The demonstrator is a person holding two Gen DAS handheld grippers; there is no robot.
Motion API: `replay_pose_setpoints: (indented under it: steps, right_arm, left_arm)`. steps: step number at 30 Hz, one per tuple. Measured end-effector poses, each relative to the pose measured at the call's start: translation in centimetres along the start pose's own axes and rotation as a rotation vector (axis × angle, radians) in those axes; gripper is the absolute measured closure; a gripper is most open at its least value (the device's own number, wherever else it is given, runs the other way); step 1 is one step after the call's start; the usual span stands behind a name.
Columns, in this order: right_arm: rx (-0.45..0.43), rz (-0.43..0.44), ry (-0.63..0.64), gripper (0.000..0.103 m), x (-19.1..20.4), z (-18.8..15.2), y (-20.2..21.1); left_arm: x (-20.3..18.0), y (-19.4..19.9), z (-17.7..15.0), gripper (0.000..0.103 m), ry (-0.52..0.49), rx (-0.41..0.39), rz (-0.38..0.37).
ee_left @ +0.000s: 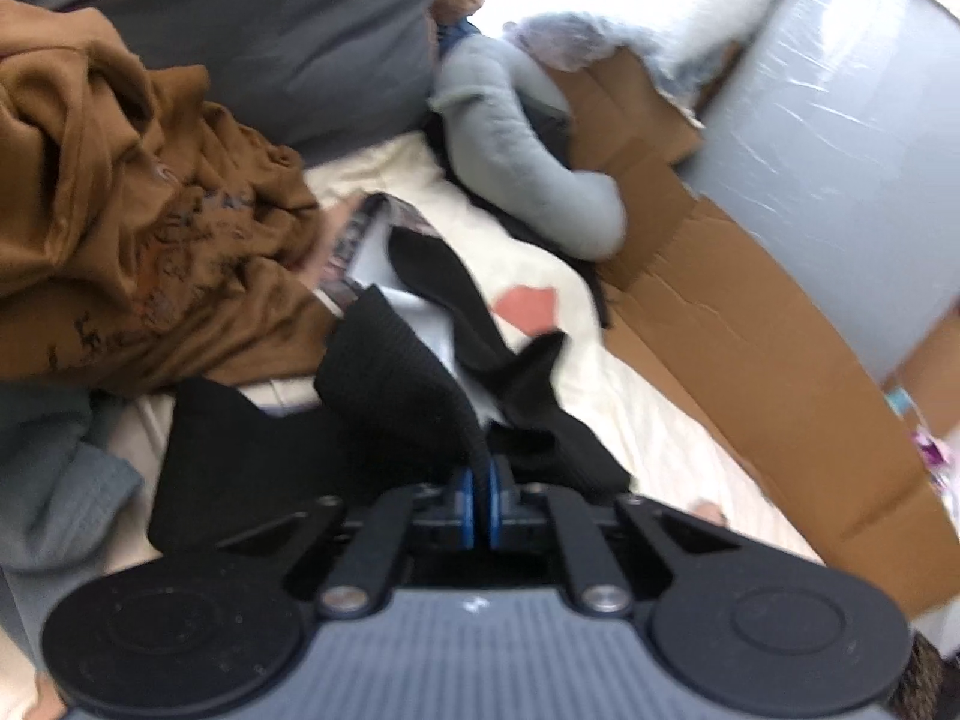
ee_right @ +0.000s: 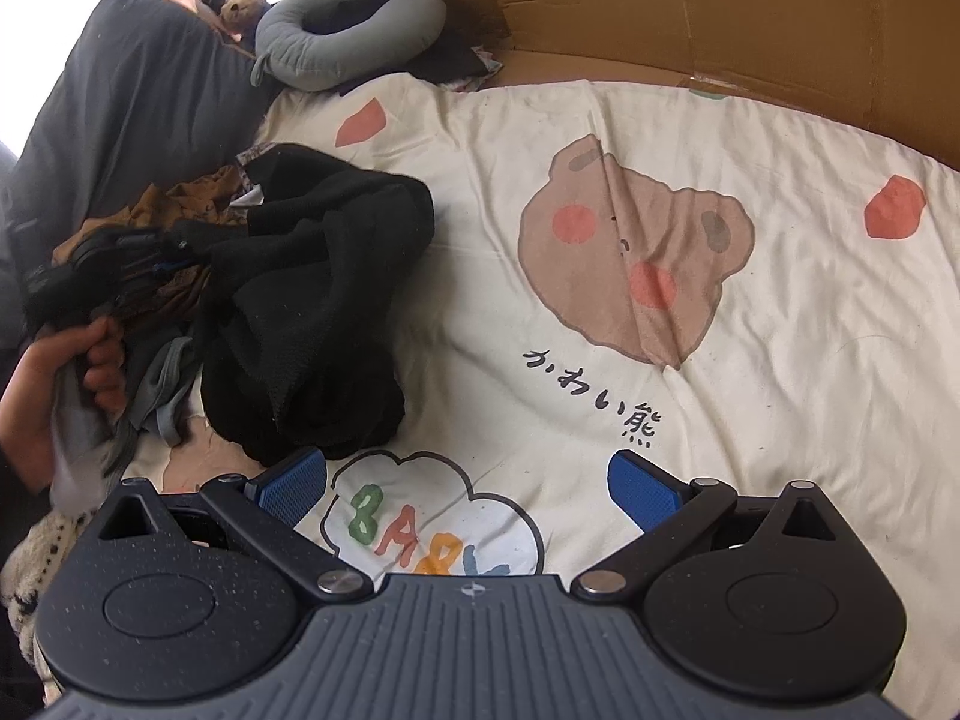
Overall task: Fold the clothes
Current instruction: 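Pull the black garment out of the pile with the left gripper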
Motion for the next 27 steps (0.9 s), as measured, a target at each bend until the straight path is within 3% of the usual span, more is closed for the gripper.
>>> replay_pose_setpoints:
  steps: [12,27]
  right_arm:
    - [-0.028,0.001,-0.017,0.0,-0.5,0.5,0.5]
    - [-0.038,0.008,-0.033,0.0,-0.7,0.8,0.7]
  left_arm:
    - [-5.3,3.6,-5.7,0.099,-0.123,0.12,-0.142]
    - [-13.0,4.7,-14.0,0.099,-0.317,0.358,-0.379]
Point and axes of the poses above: each gripper's, at about its wrist camera, not at the fingertips, and y roughly against the way its jaws point, x to its left, z to its top, the point moved 10 cm from there along -y, roughly the way its jaws point, and after that the axes turned 5 degrees about -y, right-handed, at the moved point
